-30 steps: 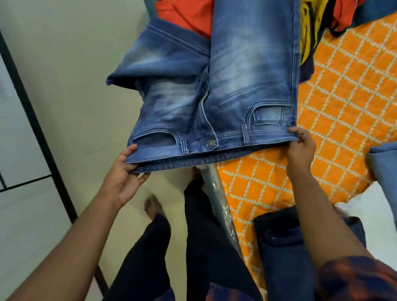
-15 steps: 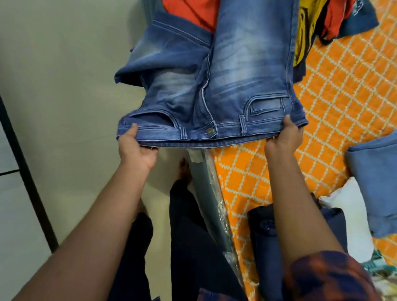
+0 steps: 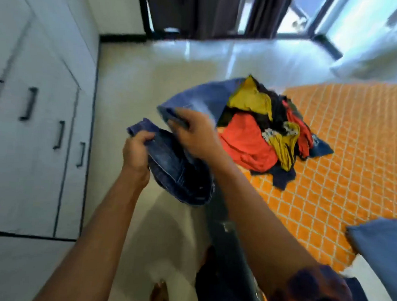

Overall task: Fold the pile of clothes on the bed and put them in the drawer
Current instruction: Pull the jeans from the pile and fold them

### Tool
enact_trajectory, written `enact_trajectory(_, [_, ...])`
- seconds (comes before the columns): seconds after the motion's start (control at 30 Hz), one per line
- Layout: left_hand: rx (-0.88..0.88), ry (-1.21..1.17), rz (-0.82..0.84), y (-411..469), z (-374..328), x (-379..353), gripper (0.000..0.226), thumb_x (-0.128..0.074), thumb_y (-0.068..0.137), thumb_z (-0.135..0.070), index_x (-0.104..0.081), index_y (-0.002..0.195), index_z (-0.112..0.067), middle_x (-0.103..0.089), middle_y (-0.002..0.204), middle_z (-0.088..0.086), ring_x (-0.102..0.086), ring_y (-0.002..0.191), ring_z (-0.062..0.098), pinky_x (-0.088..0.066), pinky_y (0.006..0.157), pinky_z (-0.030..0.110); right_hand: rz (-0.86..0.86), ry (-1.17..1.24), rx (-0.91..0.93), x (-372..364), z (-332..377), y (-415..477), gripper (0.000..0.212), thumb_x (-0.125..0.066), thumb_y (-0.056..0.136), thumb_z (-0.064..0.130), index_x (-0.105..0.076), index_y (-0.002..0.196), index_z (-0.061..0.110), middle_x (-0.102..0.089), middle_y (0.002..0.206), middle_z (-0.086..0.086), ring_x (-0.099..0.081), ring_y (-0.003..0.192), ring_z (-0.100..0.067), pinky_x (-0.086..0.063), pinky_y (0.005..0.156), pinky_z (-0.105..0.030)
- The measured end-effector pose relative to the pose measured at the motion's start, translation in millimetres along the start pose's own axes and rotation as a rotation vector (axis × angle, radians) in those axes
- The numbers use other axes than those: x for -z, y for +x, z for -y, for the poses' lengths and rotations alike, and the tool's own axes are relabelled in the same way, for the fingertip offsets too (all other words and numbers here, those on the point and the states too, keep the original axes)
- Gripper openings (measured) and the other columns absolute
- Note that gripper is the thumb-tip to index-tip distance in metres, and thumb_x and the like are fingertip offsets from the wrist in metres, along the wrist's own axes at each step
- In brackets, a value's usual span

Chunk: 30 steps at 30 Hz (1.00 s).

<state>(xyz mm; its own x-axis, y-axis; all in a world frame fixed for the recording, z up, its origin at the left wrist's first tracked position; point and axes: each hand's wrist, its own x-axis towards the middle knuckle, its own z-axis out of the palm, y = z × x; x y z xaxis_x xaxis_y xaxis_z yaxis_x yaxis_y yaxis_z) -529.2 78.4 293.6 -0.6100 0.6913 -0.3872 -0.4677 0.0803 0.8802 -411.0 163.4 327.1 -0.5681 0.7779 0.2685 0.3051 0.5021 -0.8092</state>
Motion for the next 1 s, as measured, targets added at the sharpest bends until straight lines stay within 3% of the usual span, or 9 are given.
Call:
enact_trajectory(0.1, [-0.170,0.064,-0.020,-19.3,-68.7,30.9,0.019,-0.053,0.097,-0.020,-0.068,0.087,-0.012,-0.071,0.087,0.010,-0.067,0.079,0.025,-0.053,0.071,0.037,0.107,-0.130,0.140,-30.6,88.8,11.5,0.012,-0.063,0.094,0.014,-0.073,0.086,0.014,-0.068,0.072,0.002,-0.060,0.068,-0.016,-0.042,0.060,-0.032])
enact_trajectory(0.2, [-0.277,0.047,-0.035,-36.2,-116.8,66.2,0.024,-0.054,0.095,-0.024,-0.070,0.080,-0.014,-0.071,0.081,0.009,-0.067,0.075,0.022,-0.051,0.070,0.037,0.129,-0.155,0.162,-54.6,149.6,22.1,0.027,-0.061,0.091,0.011,-0.053,0.069,0.024,-0.052,0.063,0.007,-0.049,0.060,-0.019,-0.029,0.058,-0.030])
enact_trajectory(0.27, [-0.316,0.024,-0.051,-52.1,-134.2,87.0,0.024,-0.058,0.085,-0.033,-0.071,0.077,-0.015,-0.071,0.081,0.011,-0.067,0.076,0.024,-0.051,0.071,0.039,0.173,-0.169,0.197,-68.7,176.7,24.5,0.026,-0.060,0.088,0.009,-0.051,0.067,0.022,-0.051,0.061,0.006,-0.047,0.056,-0.017,-0.027,0.055,-0.028])
enact_trajectory(0.4, [-0.318,-0.050,-0.056,-72.3,-158.6,130.7,0.056,-0.067,0.070,-0.060,-0.077,0.096,-0.012,-0.072,0.108,0.020,-0.068,0.104,0.035,-0.052,0.096,0.051,0.288,-0.243,0.302,-95.9,213.6,26.3,0.016,-0.058,0.091,0.011,-0.065,0.077,0.008,-0.064,0.077,-0.009,-0.057,0.070,-0.025,-0.030,0.060,-0.030])
enact_trajectory(0.47, [-0.270,0.005,-0.046,-85.0,-164.3,144.0,0.074,-0.066,0.072,-0.076,-0.075,0.105,-0.011,-0.072,0.111,0.019,-0.069,0.107,0.035,-0.054,0.096,0.051,0.370,-0.317,0.366,-105.1,220.0,26.8,0.015,-0.056,0.093,0.011,-0.070,0.089,0.005,-0.067,0.088,-0.012,-0.059,0.078,-0.026,-0.035,0.066,-0.032])
enact_trajectory(0.6, [-0.289,0.023,-0.262,-100.9,-159.3,149.4,0.042,-0.071,0.086,-0.054,-0.074,0.091,-0.012,-0.077,0.092,0.008,-0.075,0.087,0.023,-0.062,0.076,0.036,0.459,-0.205,0.429,-114.1,222.5,19.0,0.021,-0.052,0.089,0.004,-0.071,0.098,0.006,-0.069,0.090,-0.006,-0.064,0.085,-0.027,-0.053,0.079,-0.043])
enact_trajectory(0.73, [-0.288,-0.041,-0.370,-101.2,-158.4,147.4,0.025,-0.069,0.087,-0.031,-0.070,0.074,-0.010,-0.071,0.077,0.006,-0.067,0.072,0.022,-0.054,0.067,0.035,0.562,-0.057,0.285,-101.0,209.9,12.8,0.058,-0.059,0.084,0.004,-0.060,0.140,0.020,-0.069,0.128,-0.002,-0.064,0.116,-0.015,-0.049,0.104,-0.033])
enact_trajectory(0.87, [-0.333,0.004,-0.464,-96.1,-147.2,124.0,0.024,-0.063,0.089,-0.023,-0.063,0.068,-0.011,-0.064,0.067,0.004,-0.060,0.065,0.019,-0.047,0.059,0.031,0.544,-0.004,0.062,-80.6,183.2,1.8,0.067,-0.068,0.085,0.009,-0.050,0.145,0.031,-0.070,0.109,-0.001,-0.068,0.100,-0.018,-0.054,0.096,-0.038])
enact_trajectory(1.0, [-0.372,-0.068,-0.559,-87.5,-135.0,99.7,0.032,-0.057,0.093,-0.016,-0.052,0.061,-0.015,-0.055,0.054,-0.007,-0.052,0.056,0.013,-0.043,0.051,0.026,0.639,-0.253,-0.035,-44.7,153.6,7.8,0.058,-0.067,0.087,0.022,-0.052,0.141,0.034,-0.069,0.116,-0.003,-0.064,0.103,-0.025,-0.047,0.089,-0.032])
